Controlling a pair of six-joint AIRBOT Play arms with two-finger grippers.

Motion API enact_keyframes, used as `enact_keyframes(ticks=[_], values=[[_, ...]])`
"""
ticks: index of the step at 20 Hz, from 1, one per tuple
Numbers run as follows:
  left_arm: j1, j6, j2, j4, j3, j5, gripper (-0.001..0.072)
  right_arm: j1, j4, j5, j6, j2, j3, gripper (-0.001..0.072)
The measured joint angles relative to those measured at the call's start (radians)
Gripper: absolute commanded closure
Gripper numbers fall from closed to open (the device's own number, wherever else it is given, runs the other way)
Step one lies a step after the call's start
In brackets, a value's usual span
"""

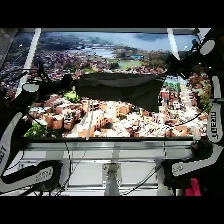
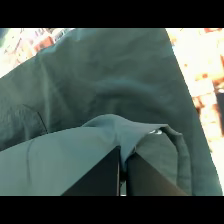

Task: Fold the clothes and pants, and hang the long-sleeved shirts on hangers.

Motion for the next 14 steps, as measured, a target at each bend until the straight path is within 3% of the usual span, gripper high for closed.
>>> enact_keyframes(ticks=[6, 7, 8, 9, 10, 11, 12, 14], values=[[-0.028, 0.156, -0.101, -0.240, 0.075, 0.075, 0.0698, 0.004, 0.003, -0.140, 0.156, -0.050, 0.002, 0.0706], [-0.034, 0.168, -0.128, -0.264, 0.102, 0.098, 0.0637, 0.005, 0.016, -0.176, 0.200, -0.061, 0.002, 0.0705], [-0.043, 0.180, -0.159, -0.290, 0.133, 0.131, 0.0466, 0.006, 0.034, -0.220, 0.254, -0.075, 0.002, 0.0695], [-0.051, 0.185, -0.191, -0.325, 0.167, 0.174, 0.0268, 0.006, 0.063, -0.275, 0.303, -0.088, 0.002, 0.0640], [-0.059, 0.190, -0.230, -0.364, 0.209, 0.216, 0.0192, 0.004, 0.109, -0.335, 0.339, -0.103, 0.005, 0.0527], [-0.064, 0.195, -0.271, -0.396, 0.256, 0.248, 0.0190, 0.004, 0.155, -0.384, 0.357, -0.119, 0.012, 0.0298], [-0.068, 0.199, -0.309, -0.420, 0.303, 0.260, 0.0190, 0.004, 0.191, -0.417, 0.358, -0.134, 0.023, 0.0148], [-0.072, 0.204, -0.374, -0.451, 0.394, 0.259, 0.0191, 0.000, 0.242, -0.451, 0.305, -0.159, 0.057, 0.0147]])
